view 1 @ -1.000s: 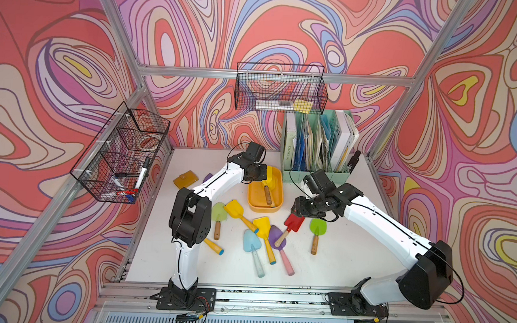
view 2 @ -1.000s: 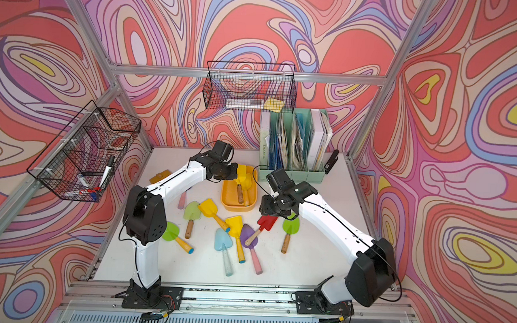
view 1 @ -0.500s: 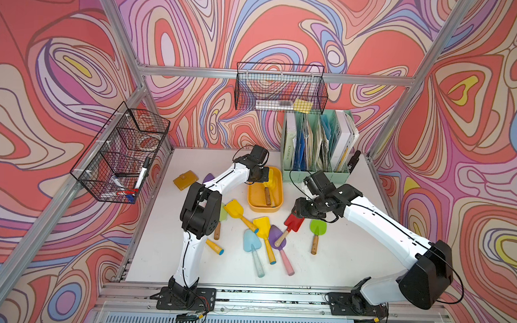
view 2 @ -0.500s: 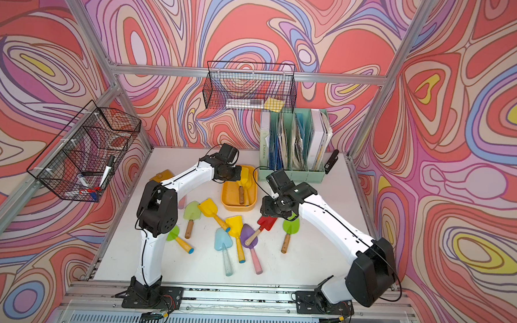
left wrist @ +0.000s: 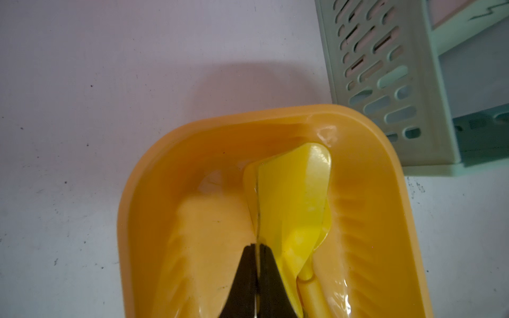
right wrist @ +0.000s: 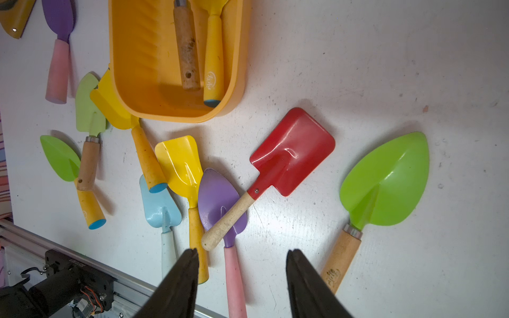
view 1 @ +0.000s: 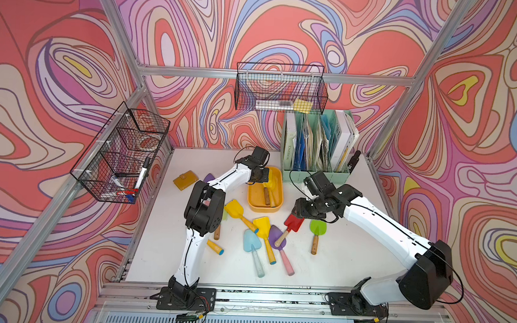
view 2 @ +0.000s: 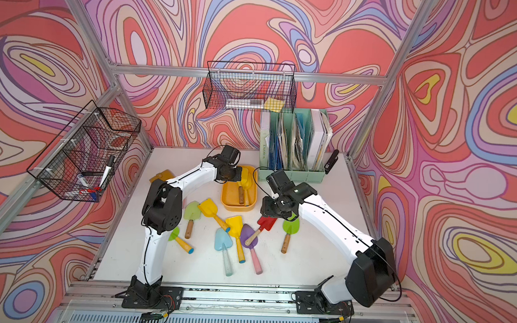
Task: Put the shovel into the storage box
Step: Place the shovel in the storage box.
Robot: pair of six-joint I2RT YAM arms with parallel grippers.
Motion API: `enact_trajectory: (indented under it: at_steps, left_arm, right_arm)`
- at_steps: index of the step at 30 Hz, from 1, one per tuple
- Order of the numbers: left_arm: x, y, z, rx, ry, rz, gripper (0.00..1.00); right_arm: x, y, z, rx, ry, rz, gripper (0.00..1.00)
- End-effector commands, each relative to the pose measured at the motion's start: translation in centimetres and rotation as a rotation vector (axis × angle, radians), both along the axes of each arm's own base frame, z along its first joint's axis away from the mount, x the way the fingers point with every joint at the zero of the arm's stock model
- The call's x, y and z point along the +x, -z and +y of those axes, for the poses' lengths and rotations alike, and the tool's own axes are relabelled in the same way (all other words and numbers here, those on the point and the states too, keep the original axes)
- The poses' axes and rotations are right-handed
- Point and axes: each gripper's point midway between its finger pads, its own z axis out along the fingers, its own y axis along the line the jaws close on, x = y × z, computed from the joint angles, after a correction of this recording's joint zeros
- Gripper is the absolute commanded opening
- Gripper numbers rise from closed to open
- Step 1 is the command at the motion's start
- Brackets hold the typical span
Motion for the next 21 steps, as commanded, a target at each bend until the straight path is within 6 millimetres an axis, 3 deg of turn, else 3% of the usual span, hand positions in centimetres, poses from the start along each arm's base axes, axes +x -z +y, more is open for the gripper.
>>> enact_trajectory:
  at_steps: [1,21]
  left_arm:
    - [1.2,0.0,0.2,0.008,-0.011,-0.026,0.00]
    - [0.9,3.4,-0.3,0.001,-0.012,0.040,0.00]
  right_arm:
    - [-0.4,0.4,-0.1,-0.016,-0.006,0.008,0.53]
    - [-0.3,1.2,0.1,-0.021,-0.015,0.029,0.53]
